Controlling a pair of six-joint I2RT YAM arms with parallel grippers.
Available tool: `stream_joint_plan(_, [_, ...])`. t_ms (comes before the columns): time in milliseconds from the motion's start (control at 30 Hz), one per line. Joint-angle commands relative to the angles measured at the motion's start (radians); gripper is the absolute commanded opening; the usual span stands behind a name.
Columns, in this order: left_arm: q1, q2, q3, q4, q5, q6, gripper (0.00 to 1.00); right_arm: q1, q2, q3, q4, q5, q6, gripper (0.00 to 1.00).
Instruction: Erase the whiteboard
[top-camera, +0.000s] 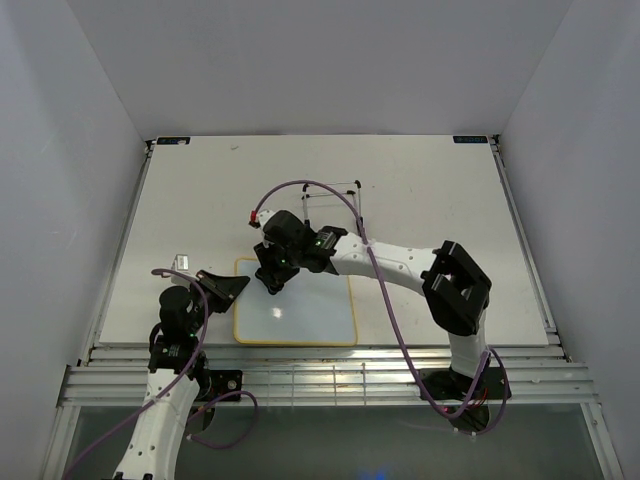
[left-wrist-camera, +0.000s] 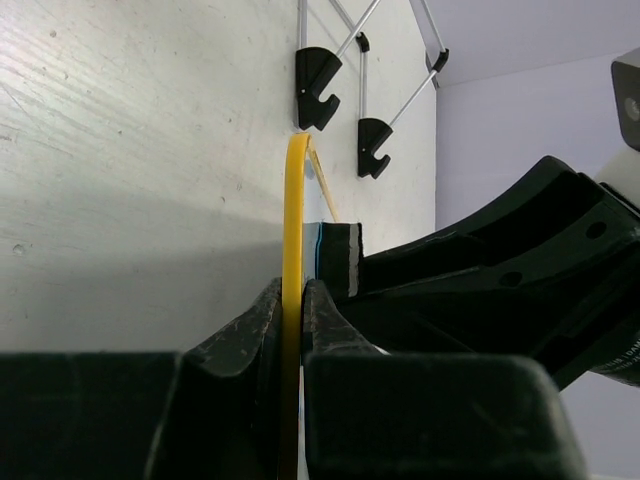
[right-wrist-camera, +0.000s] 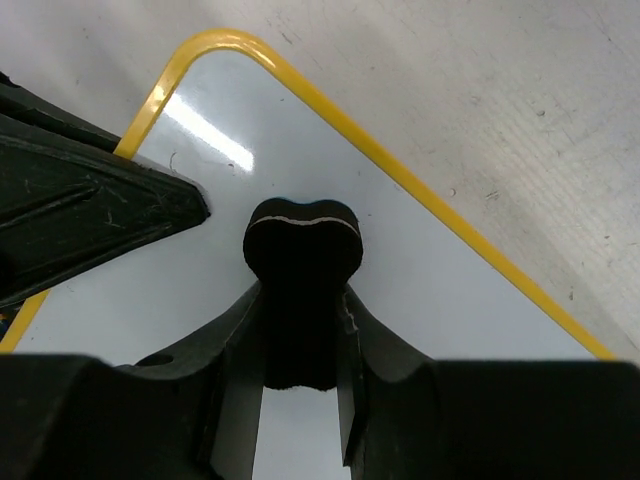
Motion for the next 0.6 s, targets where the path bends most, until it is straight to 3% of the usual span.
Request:
stream_joint_plan(0, [-0.004, -0.010, 0.039, 0.056, 0.039, 0.048, 0.00, -0.064, 0.022, -0.137, -0.076, 0.093, 0.042, 0.08])
stream_joint_plan(167, [-0.004, -0.011, 0.047, 0.044, 0.031, 0.054, 0.00, -0.150, -0.039, -0.324, -0.043, 0.116, 0.075, 0.08])
stream_joint_plan(333, [-0.004, -0.024, 0.055, 0.018, 0.013, 0.051, 0.00, -0.265, -0.145, -0.603, 0.095, 0.035, 0.089, 0.08])
stream_joint_plan(567, [-0.004, -0.030, 0.082, -0.023, -0.007, 0.064, 0.00, -0.397, -0.193, -0.822, 0.235, -0.053, 0.056, 0.08])
